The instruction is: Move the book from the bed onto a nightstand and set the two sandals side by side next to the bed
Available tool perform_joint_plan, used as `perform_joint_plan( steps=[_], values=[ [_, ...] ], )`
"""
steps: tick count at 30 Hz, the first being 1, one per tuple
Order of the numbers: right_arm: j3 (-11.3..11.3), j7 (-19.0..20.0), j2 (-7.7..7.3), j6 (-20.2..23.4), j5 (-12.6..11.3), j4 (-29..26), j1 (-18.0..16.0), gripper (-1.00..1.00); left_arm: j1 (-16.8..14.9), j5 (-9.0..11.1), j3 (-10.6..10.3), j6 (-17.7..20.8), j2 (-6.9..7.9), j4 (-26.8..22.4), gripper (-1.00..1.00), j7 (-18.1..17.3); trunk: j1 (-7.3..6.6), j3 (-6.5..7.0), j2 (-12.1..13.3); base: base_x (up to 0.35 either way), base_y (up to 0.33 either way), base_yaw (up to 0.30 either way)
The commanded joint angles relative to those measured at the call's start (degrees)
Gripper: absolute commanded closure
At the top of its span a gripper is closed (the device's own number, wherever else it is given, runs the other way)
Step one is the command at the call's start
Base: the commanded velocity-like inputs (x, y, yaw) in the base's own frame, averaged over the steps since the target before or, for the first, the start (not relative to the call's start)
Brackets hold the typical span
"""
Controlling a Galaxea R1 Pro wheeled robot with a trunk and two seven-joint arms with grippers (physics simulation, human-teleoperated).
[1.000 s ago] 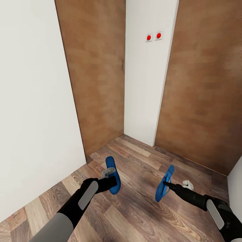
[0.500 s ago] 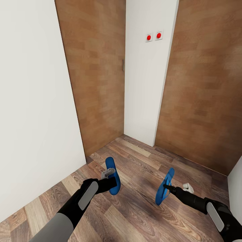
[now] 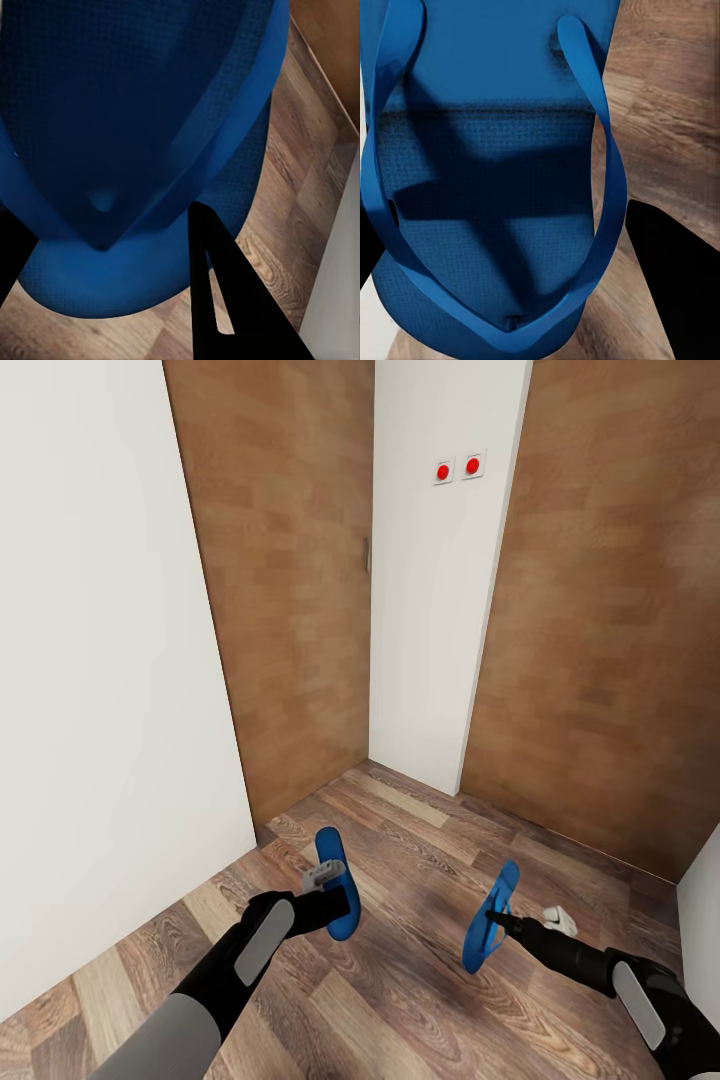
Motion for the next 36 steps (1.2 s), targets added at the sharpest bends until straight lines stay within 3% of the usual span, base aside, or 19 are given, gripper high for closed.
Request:
perform_joint_plan(
  steps=[1, 15, 21, 36],
  values=[
    [-0.1, 0.0, 0.0, 0.42, -0.3, 0.0, -0.03, 1.0, -0.03, 0.54, -0.1, 0.14, 0.01, -0.08, 1.0, 0.66, -0.01, -0.06, -0.02, 0.0, 0.0, 0.0],
    [-0.32, -0.18, 0.0, 0.3, -0.43, -0.02, -0.03, 1.0, -0.02, 0.62, 0.17, 0.04, -0.02, 0.91, 1.0, 0.57, -0.01, -0.1, -0.02, -0.019, 0.0, 0.13],
    [-0.38, -1.95, 0.06, -0.3, -0.42, -0.09, -0.03, 1.0, 0.0, 4.54, 0.28, 0.04, 0.11, 1.2, 1.0, 0.68, -0.01, -0.11, -0.02, -0.135, 0.035, 0.019],
    [-0.2, -2.8, 0.09, -0.57, -0.35, -0.09, -0.03, 1.0, 0.0, 5.36, 0.3, -0.04, 0.41, 1.75, 1.0, 0.74, -0.01, -0.58, -0.02, -0.253, 0.031, 0.149]
  ],
)
